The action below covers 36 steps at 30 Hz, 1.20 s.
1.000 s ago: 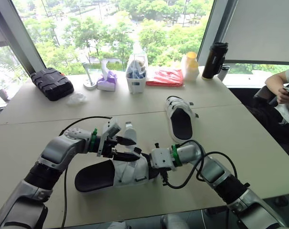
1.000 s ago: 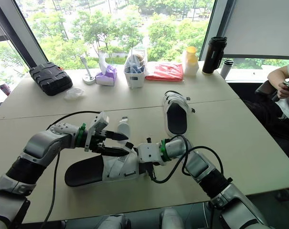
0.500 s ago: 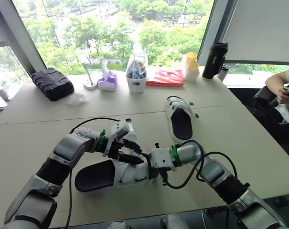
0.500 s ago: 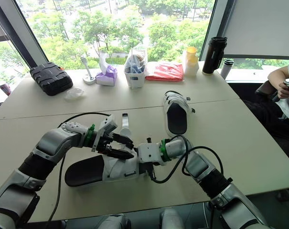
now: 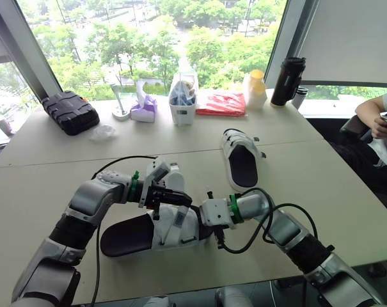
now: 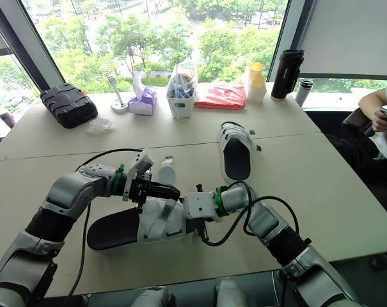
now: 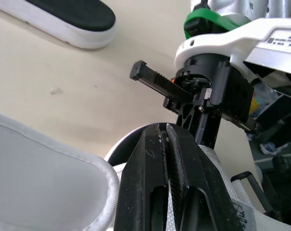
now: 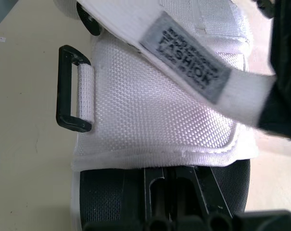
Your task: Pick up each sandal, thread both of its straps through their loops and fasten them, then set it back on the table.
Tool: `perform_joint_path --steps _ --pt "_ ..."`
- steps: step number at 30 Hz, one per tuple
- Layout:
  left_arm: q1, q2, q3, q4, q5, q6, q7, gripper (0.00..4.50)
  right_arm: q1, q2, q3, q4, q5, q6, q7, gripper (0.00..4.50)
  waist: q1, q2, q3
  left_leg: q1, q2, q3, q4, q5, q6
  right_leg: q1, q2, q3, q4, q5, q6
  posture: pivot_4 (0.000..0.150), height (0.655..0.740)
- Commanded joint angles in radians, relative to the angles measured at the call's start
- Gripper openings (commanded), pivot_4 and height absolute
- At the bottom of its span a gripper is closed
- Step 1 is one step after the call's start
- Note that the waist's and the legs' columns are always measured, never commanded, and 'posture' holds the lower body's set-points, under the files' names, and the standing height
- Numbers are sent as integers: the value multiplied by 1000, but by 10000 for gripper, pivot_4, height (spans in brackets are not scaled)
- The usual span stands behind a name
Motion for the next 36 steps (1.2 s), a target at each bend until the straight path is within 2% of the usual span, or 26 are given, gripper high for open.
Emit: perform_joint_path --steps 1,5,9,15,27,36 --pt "15 -8 113 -63 -72 -6 28 317 44 -27 58 108 -104 51 -6 0 0 0 0 0 0 0 0 0 0 0 0 0 0 0 0 1500 7400" --pt "44 -10 182 -103 -121 2 62 317 46 -31 57 103 -102 51 -3 0 0 0 0 0 0 0 0 0 0 0 0 0 0 0 0 1500 7400" --pt "115 -33 336 -185 -261 33 123 317 49 -30 60 102 -102 50 0 0 0 0 0 0 1 0 0 0 0 0 0 0 0 0 0 1500 7400" --pt "180 -87 448 -259 -385 36 227 317 49 -33 62 103 -102 43 6 0 4 0 0 0 1 0 1 0 0 1 -1 0 0 0 0 1500 7400" --pt "291 -116 493 -222 -348 -68 339 317 49 -34 63 104 -104 38 8 0 4 0 0 1 0 0 0 0 -1 1 0 0 0 -1 -3 1500 7400" --pt "321 -119 486 -129 -310 -136 347 317 49 -34 63 104 -105 38 9 0 5 0 0 1 0 0 0 0 -1 1 0 0 0 -1 -3 1500 7400"
